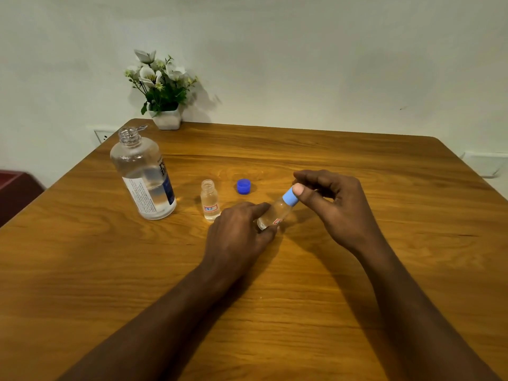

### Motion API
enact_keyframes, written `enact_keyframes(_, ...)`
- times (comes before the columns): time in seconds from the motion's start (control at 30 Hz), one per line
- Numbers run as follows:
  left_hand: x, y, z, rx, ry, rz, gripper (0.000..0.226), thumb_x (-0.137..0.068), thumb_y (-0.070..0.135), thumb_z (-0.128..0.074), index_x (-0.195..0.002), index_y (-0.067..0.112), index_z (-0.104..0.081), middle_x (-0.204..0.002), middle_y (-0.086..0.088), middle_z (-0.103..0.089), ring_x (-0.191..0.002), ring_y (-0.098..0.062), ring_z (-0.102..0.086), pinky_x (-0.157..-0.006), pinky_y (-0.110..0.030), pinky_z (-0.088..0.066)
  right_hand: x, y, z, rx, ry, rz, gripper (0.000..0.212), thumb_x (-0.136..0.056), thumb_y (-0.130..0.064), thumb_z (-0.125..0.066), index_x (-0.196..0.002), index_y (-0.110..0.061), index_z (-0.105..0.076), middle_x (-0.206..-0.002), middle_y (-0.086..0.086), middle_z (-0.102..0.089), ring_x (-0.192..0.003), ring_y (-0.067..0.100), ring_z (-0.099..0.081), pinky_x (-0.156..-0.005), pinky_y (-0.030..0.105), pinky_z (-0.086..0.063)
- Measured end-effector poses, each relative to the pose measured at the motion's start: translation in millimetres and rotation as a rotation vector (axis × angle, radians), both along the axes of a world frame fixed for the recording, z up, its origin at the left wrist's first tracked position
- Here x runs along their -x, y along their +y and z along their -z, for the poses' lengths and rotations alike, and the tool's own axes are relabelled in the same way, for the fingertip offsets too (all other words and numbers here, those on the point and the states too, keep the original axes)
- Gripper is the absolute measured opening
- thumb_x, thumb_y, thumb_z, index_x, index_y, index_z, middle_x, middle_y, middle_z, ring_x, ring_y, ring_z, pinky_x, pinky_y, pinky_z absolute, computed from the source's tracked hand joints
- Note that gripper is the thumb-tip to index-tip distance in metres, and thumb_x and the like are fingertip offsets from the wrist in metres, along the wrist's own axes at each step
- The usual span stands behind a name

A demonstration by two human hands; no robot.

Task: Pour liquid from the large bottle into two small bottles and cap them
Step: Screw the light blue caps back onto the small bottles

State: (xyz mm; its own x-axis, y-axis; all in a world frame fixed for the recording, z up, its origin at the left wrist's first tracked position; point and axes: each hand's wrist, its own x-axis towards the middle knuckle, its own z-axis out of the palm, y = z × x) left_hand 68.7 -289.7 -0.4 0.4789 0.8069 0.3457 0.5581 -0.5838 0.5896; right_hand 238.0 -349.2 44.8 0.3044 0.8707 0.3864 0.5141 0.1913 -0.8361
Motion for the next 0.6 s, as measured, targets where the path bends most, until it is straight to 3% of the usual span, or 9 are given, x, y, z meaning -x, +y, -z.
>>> enact_keyframes(0.13,-0.5,2.4,1.4,0.0,0.0,0.0,0.045,-0.073,0.05,-0.056,-0.112,0.029,-0.067,-0.089,0.005,-0.067,-0.085,-0.018,-0.062,-0.069,-0.04,-0.05,-0.8,-1.8,-2.2,0.036,-0.063,-0.084,0.031,-0.085,-0.004,-0.068,-0.113,-0.017,-0.071,-0.11,-0.009,-0.071,-0.104,0.002,-0.064,-0.087,0.021,-0.05)
enact_keyframes(0.3,-0.6,1.7,1.2,-0.001,-0.003,0.012,0.041,-0.075,0.048,-0.056,-0.111,0.031,-0.067,-0.087,0.005,-0.066,-0.082,-0.017,-0.061,-0.068,-0.04,-0.049,-0.3,-1.8,-1.6,0.057,-0.032,0.025,0.019,-0.078,-0.029,-0.076,-0.095,-0.021,-0.076,-0.093,-0.012,-0.073,-0.088,0.003,-0.067,-0.08,0.025,-0.052)
enact_keyframes(0.4,0.6,1.9,1.5,0.002,-0.011,0.007,0.041,-0.074,0.048,-0.056,-0.11,0.032,-0.067,-0.085,0.005,-0.065,-0.081,-0.017,-0.061,-0.067,-0.04,-0.049,-1.3,-2.5,-1.7,0.065,-0.036,0.021,0.031,-0.08,-0.032,-0.073,-0.109,-0.02,-0.073,-0.101,-0.011,-0.072,-0.094,0.004,-0.066,-0.081,0.027,-0.051)
enact_keyframes(0.47,0.4,1.8,2.2,0.003,-0.011,0.01,0.043,-0.074,0.049,-0.056,-0.112,0.031,-0.067,-0.088,0.005,-0.066,-0.082,-0.017,-0.062,-0.068,-0.039,-0.05,-2.8,-3.0,-1.6,0.071,-0.056,-0.044,0.034,-0.084,-0.018,-0.072,-0.118,-0.02,-0.068,-0.11,-0.011,-0.071,-0.102,0.004,-0.064,-0.082,0.023,-0.05)
enact_keyframes(0.6,0.3,1.6,2.2,-0.004,-0.004,0.008,0.048,-0.074,0.05,-0.056,-0.115,0.028,-0.067,-0.091,0.005,-0.067,-0.085,-0.017,-0.062,-0.07,-0.038,-0.05,-2.7,-3.7,-1.1,0.104,-0.091,-0.085,0.03,-0.084,-0.009,-0.07,-0.109,-0.024,-0.071,-0.107,-0.013,-0.07,-0.102,-0.003,-0.062,-0.078,0.008,-0.045)
